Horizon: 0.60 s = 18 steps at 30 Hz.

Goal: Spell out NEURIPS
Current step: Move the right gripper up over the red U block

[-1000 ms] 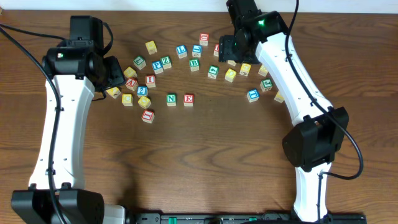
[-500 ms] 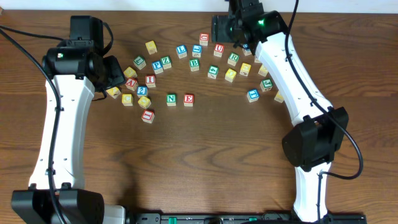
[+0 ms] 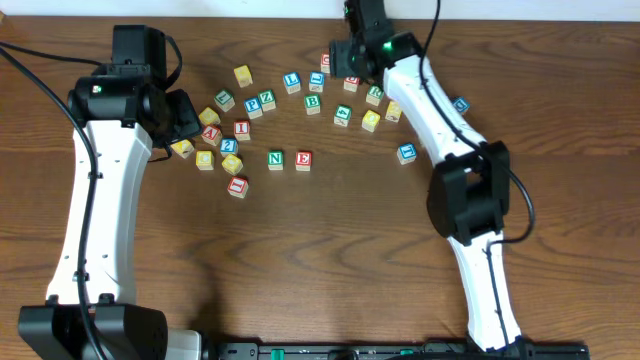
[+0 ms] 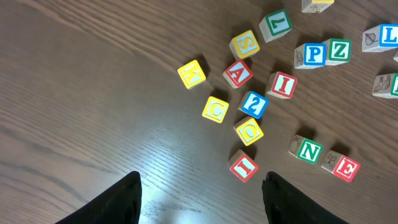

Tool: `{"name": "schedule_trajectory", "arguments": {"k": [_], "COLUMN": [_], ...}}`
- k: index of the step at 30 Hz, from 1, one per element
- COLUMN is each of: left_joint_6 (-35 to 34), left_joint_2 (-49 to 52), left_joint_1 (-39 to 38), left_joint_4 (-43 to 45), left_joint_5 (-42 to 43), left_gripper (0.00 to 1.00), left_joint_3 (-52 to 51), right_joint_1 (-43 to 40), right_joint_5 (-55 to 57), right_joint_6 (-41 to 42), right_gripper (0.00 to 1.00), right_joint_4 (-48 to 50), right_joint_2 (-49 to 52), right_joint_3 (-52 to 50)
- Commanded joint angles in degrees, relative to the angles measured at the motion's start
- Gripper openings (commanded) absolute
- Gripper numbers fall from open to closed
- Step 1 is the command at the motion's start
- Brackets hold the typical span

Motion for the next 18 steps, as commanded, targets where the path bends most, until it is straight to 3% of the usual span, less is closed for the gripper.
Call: {"name": "schedule_trajectory", "arguments": {"k": [1,18], "left_joint_6": [-0.2,-0.3], "left_joint_2": [-0.4,-0.4], "left_joint_1": [0.0,0.0], "left_joint_4": [-0.2,-0.2], "left_joint_5": [-0.1,-0.1], "left_gripper": [0.61,0.61], "left_joint_3": [0.3,0.3], "right_joint_1": [0.5,0.5], "right_joint_5": [1.6,7.4], "right_joint_6": [1.4,5.0], "right_gripper": [0.65,0.61], "right_joint_4": [1.3,5.5], "right_joint_2": [1.1,7.9], "right_joint_3": [0.4,0.3]}}
